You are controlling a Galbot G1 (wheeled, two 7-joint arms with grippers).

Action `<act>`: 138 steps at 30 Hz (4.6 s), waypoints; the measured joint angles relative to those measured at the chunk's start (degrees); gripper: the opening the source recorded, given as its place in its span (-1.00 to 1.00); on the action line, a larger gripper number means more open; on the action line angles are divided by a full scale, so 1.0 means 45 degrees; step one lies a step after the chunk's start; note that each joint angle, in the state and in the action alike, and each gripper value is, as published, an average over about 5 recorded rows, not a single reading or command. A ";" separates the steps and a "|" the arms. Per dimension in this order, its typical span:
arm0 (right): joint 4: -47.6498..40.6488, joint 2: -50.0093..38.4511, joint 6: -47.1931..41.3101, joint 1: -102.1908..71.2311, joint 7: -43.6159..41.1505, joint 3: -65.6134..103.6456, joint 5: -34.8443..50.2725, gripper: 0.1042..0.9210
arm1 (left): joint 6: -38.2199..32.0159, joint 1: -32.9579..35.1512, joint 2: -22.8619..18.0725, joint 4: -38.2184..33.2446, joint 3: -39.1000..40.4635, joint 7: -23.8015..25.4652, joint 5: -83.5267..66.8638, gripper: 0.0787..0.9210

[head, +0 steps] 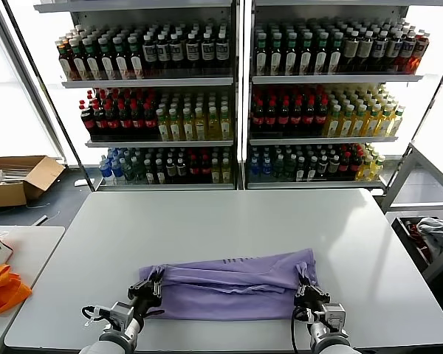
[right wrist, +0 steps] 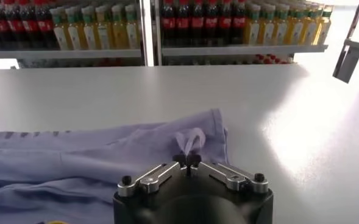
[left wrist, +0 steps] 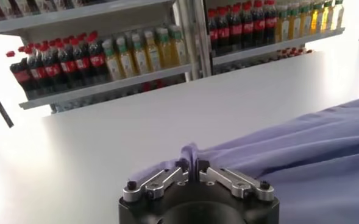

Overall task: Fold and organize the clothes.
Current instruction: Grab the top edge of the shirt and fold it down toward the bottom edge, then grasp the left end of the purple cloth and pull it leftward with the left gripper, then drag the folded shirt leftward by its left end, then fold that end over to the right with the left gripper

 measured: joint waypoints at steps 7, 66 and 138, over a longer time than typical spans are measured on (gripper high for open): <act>0.0069 0.0073 0.0117 -0.0157 -0.0004 -0.0064 -0.0138 -0.42 | 0.0063 0.0186 -0.0090 -0.0124 -0.0062 -0.0043 0.0224 -0.20; 0.1597 -0.0870 0.0093 0.0677 0.0184 0.1129 0.0797 0.76 | 0.0859 0.0700 -0.1895 -0.0087 -0.0948 -0.0955 -0.1975 -0.60; 0.2262 0.0133 0.0330 -0.0257 0.0265 0.0816 0.0087 0.76 | 0.2039 -0.1987 -0.1172 -0.0390 0.1293 -0.1079 -0.0082 -0.87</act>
